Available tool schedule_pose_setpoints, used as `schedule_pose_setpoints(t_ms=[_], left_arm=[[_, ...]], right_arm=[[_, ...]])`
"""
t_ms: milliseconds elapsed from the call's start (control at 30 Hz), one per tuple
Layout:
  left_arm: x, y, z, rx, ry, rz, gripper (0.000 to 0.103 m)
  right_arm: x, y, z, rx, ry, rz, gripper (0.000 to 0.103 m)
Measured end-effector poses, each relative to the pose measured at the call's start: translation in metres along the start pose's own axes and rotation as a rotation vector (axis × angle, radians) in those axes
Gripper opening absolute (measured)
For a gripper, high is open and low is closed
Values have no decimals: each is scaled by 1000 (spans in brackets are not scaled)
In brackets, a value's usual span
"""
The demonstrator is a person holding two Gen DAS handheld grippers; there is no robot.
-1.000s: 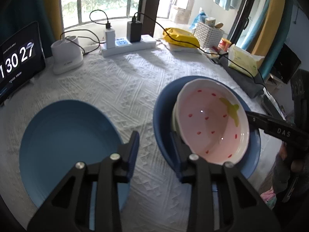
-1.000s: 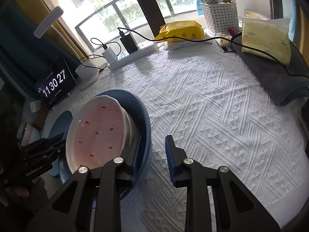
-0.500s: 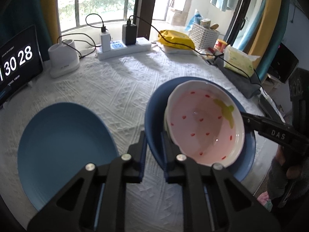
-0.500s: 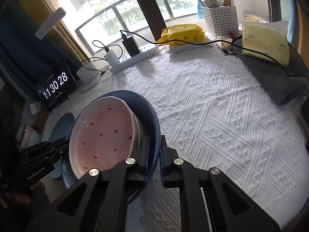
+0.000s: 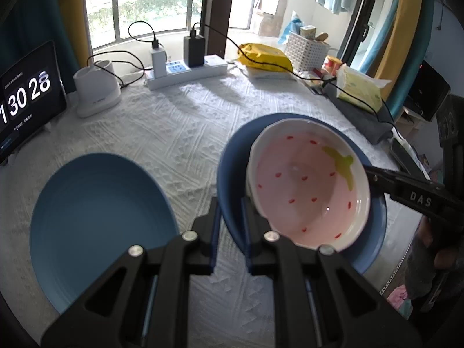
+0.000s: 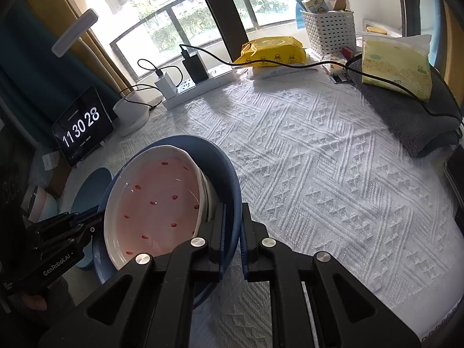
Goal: Organize plates and bowls
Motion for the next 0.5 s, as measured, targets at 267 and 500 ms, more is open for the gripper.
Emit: schedule_pose_setpoints(t_ms=[267,500], left_arm=[[-2,-1,4,-7,-3,-6,12],[-2,-4,12,-23,-12,-9,12]], right_arm=[[0,0,5,-4,8,-1,11],[3,-3,11,-17,4,3,11]])
Point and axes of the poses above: each gripper's, at about its wrist camera, not at the fingertips, and z roughly against the way its jaws point, x to its left, y to its underside, the point moved 1 cm from there along -z, roughly the way its jaws point, and after that the axes turned 12 degrees about -z, right-handed, at the moved point
